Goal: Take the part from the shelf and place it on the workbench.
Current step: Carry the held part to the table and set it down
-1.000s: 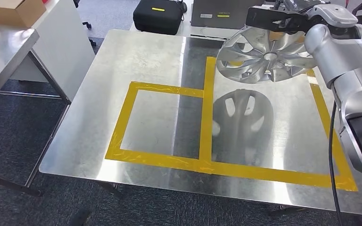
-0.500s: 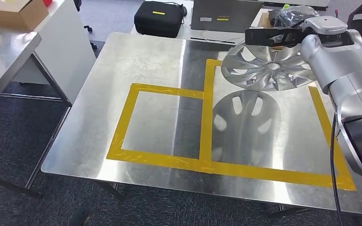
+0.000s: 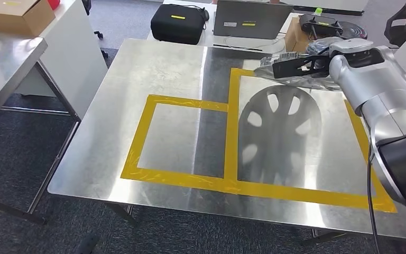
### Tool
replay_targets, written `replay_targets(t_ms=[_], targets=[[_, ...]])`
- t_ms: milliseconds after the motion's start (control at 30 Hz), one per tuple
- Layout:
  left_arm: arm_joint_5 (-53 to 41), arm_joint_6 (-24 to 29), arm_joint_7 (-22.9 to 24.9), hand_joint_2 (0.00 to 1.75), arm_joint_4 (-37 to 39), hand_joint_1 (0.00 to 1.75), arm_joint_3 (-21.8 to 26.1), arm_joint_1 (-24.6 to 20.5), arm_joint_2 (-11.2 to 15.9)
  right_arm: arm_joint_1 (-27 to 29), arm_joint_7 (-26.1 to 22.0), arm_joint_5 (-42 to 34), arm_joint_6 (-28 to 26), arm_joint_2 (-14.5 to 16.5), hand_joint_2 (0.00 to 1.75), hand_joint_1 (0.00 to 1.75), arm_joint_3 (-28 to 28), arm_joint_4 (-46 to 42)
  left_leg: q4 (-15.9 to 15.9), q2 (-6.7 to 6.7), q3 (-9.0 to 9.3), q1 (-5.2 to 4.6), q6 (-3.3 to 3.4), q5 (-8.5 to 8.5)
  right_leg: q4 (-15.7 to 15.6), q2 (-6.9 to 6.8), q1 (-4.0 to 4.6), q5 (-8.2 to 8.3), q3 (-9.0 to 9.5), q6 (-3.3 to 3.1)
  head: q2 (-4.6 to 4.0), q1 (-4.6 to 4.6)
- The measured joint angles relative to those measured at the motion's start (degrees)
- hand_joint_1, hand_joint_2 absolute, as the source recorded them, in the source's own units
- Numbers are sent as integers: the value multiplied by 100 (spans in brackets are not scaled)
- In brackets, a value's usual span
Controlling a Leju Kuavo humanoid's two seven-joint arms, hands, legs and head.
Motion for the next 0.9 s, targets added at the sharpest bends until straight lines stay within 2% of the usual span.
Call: replay_targets(t_ms=[567,700,900], targets=[[-232,-14,-91,175,44,0,340,9,-20,199,-55,-44,213,-31,175,175,183,22,-17,-1,-2,-5,0,-1,-4,3,-2,-2,-3,6,0,-6],[-311,-74,-194,175,46,0,377,8,-20,199,-56,-43,213,-32,175,0,184,24,-18,-1,-1,-5,0,-1,-4,3,-2,-2,-3,6,0,-7],[-342,-114,-249,175,44,0,430,-4,-20,199,-70,-50,213,-34,175,0,184,27,-18,-3,-2,-5,0,-1,-4,3,-3,-2,-4,5,0,-6]])
